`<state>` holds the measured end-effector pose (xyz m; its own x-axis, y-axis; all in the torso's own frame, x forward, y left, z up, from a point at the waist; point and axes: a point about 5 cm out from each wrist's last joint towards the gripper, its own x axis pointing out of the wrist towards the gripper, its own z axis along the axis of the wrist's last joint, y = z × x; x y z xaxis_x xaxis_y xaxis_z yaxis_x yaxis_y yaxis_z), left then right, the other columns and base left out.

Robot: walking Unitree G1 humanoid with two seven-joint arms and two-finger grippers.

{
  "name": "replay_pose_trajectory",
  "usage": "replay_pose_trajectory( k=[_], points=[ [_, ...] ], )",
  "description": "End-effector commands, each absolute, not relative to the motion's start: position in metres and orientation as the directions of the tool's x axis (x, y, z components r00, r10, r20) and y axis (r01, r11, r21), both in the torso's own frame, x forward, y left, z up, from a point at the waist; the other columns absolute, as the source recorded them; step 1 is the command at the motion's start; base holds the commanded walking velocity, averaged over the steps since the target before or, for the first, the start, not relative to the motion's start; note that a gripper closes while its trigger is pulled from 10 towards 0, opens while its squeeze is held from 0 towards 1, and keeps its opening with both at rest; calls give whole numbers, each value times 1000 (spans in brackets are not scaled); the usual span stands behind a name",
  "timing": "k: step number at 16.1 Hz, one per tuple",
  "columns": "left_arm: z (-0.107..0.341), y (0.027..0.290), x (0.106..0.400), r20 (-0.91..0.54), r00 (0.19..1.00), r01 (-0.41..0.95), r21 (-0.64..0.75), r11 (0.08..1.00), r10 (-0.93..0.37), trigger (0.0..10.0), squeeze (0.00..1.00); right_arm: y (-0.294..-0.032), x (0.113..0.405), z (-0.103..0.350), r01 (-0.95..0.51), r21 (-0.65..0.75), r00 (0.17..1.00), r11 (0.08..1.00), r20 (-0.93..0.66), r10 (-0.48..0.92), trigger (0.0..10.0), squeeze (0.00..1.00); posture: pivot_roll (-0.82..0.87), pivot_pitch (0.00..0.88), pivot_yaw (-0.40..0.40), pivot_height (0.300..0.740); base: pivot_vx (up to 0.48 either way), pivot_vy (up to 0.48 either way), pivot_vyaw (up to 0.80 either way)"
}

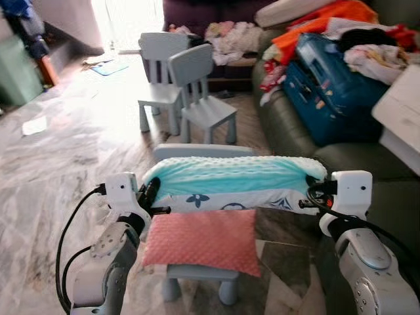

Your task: Move the pillow to the sofa

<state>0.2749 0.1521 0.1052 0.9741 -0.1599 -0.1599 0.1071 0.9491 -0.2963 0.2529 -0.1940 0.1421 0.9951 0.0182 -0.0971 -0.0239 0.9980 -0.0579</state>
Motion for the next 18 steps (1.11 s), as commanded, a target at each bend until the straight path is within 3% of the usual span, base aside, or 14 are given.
replay_pose_trajectory(
  k=[1,18],
  points=[
    [110,159,275,-145,981,86,-276,957,-129,10000,0,-199,252,149,0,-71,998,997,-68,-5,10000,0,-191,0,27,740,0,0,0],
    [111,159,276,-145,981,82,-282,956,-127,10000,0,-199,253,149,1,-70,998,998,-68,-5,10000,0,-191,0,24,740,-292,0,0]
  ],
)
